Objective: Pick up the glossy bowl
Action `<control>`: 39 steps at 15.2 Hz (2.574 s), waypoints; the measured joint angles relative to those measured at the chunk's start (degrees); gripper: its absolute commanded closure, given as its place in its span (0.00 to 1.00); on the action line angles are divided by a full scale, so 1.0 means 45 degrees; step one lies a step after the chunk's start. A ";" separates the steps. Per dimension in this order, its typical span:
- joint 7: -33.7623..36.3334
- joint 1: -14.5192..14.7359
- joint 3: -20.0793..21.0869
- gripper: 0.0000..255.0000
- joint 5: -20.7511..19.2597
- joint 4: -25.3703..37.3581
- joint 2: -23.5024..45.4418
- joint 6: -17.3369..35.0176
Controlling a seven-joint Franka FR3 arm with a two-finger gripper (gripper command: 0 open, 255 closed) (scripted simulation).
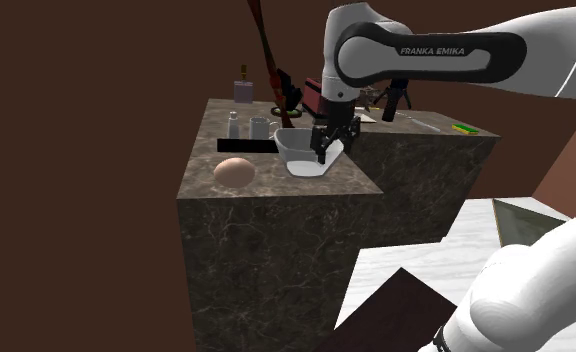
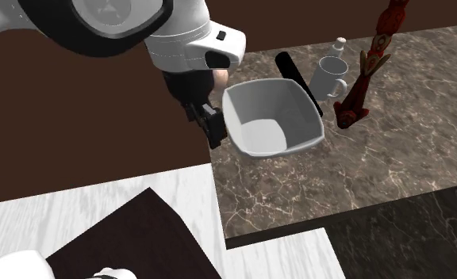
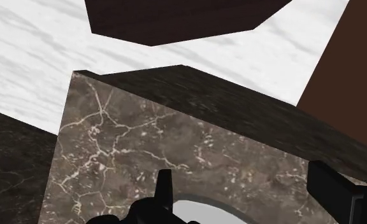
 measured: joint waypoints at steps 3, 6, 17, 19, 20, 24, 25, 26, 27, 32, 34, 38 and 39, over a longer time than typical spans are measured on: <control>0.0518 0.0094 0.0452 0.00 -0.0386 0.1786 0.1500 -0.0314; 0.0970 0.0234 0.0835 0.00 -0.0906 0.3751 0.3042 -0.0795; 0.1772 0.0701 0.1319 0.00 -0.2000 0.6623 0.5780 -0.1153; 0.1838 0.0681 0.1312 0.00 -0.1979 0.6175 0.5705 -0.0785; 0.1855 0.0682 0.1314 1.00 -0.1977 0.6113 0.5694 -0.0733; 0.1867 0.0682 0.1316 1.00 -0.1975 0.6044 0.5671 -0.0669; 0.1866 0.0682 0.1317 1.00 -0.1975 0.6045 0.5670 -0.0667; 0.1865 0.0682 0.1317 1.00 -0.1975 0.6044 0.5670 -0.0664; 0.1865 0.0682 0.1317 1.00 -0.1974 0.6041 0.5668 -0.0663; 0.1819 0.0686 0.1315 1.00 -0.1988 0.6306 0.5725 -0.0885; 0.1761 0.0714 0.1323 1.00 -0.2025 0.6813 0.5861 -0.1261; 0.1657 0.0775 0.1348 1.00 -0.2078 0.7676 0.6030 -0.1960; 0.1618 0.0791 0.1351 1.00 -0.2103 0.7963 0.6106 -0.2169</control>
